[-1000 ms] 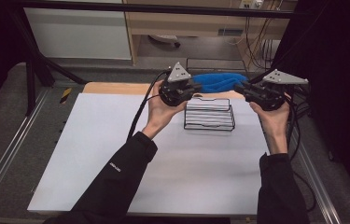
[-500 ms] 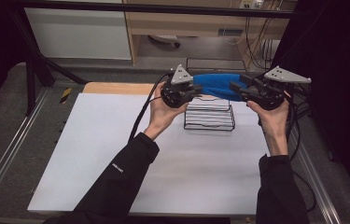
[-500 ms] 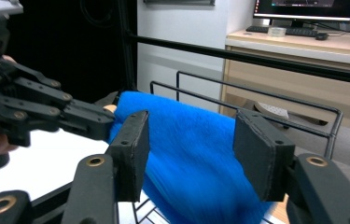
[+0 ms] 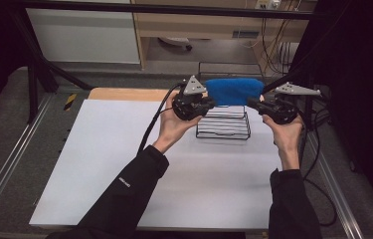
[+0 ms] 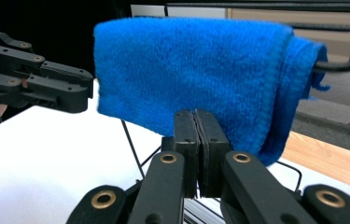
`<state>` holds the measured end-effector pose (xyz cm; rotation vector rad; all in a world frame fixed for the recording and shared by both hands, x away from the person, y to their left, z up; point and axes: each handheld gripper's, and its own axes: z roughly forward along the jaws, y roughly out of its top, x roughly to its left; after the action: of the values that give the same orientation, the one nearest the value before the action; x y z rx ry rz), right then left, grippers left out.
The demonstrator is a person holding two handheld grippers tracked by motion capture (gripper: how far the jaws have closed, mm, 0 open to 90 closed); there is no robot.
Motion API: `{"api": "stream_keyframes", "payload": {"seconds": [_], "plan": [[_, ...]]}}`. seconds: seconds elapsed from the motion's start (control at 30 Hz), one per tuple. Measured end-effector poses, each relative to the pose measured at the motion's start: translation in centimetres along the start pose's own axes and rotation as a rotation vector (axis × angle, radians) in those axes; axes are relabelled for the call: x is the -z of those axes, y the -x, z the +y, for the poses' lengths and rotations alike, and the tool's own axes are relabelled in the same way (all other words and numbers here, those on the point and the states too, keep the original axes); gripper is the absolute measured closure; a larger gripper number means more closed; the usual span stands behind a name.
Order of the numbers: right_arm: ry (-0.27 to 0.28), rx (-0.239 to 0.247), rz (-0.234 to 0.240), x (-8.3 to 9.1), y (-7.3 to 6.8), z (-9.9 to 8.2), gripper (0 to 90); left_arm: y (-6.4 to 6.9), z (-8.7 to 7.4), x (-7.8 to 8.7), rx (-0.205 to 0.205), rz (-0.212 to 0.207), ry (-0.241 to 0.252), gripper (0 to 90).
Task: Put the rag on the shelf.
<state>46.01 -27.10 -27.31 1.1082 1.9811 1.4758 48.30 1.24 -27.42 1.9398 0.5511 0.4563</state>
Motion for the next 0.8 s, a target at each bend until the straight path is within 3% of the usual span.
{"api": "stream_keyframes", "payload": {"seconds": [0.17, 0.3, 0.57, 0.8], "plan": [[0.006, 0.014, -0.008, -0.2, 0.0, -0.5, 85.9, -0.1, -0.5, -0.2, 0.017, 0.002, -0.019, 74.3], [0.024, 0.025, 0.0, 0.1, -0.4, -0.6, 81.3, -0.3, -0.6, 0.5, 0.034, -0.005, -0.026, 67.3], [0.061, 0.04, 0.018, 1.2, -2.0, 0.2, 51.6, -0.9, -1.7, 2.6, 0.067, 0.002, -0.061, 45.7], [0.062, 0.038, 0.008, 1.4, -3.0, -0.1, 27.9, -1.6, -4.0, 4.9, 0.089, 0.029, -0.094, 27.8]]}}
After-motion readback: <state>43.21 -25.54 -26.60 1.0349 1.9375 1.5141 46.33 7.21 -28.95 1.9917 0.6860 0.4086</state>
